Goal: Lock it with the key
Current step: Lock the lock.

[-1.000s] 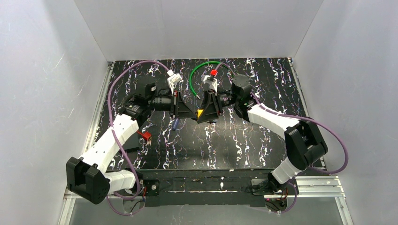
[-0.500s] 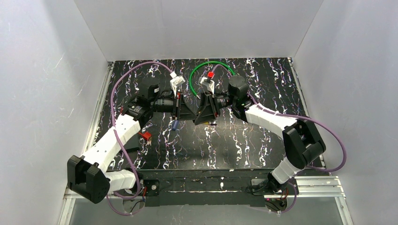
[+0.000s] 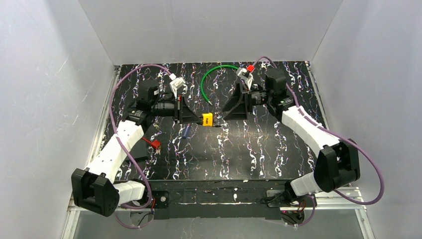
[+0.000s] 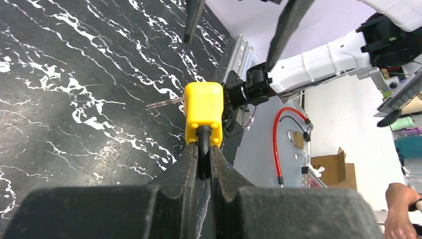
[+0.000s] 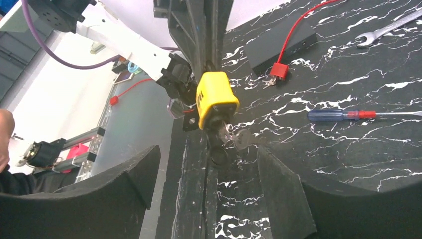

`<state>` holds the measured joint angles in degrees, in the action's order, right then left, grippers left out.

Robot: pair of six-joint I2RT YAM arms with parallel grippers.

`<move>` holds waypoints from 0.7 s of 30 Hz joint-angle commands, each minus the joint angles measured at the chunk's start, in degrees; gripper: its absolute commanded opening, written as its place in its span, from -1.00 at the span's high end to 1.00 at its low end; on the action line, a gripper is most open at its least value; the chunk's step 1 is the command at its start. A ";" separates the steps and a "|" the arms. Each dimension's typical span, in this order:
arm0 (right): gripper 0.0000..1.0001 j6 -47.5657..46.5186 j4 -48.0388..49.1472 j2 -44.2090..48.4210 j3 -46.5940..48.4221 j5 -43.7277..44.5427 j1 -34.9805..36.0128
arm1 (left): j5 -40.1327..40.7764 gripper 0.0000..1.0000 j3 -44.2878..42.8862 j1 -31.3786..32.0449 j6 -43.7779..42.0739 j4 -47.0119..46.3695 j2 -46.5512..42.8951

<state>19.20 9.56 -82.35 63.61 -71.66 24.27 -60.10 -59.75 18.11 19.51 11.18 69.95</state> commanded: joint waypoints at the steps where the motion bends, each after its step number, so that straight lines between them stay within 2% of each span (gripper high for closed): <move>1: -0.61 -7.43 -7.06 3.24 2.13 -2.15 -0.70 | -7.34 1.00 -1.60 -0.73 0.88 -2.36 -4.29; 10: -0.52 -11.66 -9.47 7.45 0.79 -0.41 0.98 | -13.04 1.00 1.49 -1.04 5.58 -10.16 -5.59; 21: -0.36 -14.61 -13.69 6.67 2.83 3.48 7.34 | -13.29 1.00 2.86 -0.94 5.54 -10.83 -6.37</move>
<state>6.52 -3.27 -75.26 63.99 -69.84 30.17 -70.41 -57.04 17.37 24.67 2.94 66.52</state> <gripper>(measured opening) 0.685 0.064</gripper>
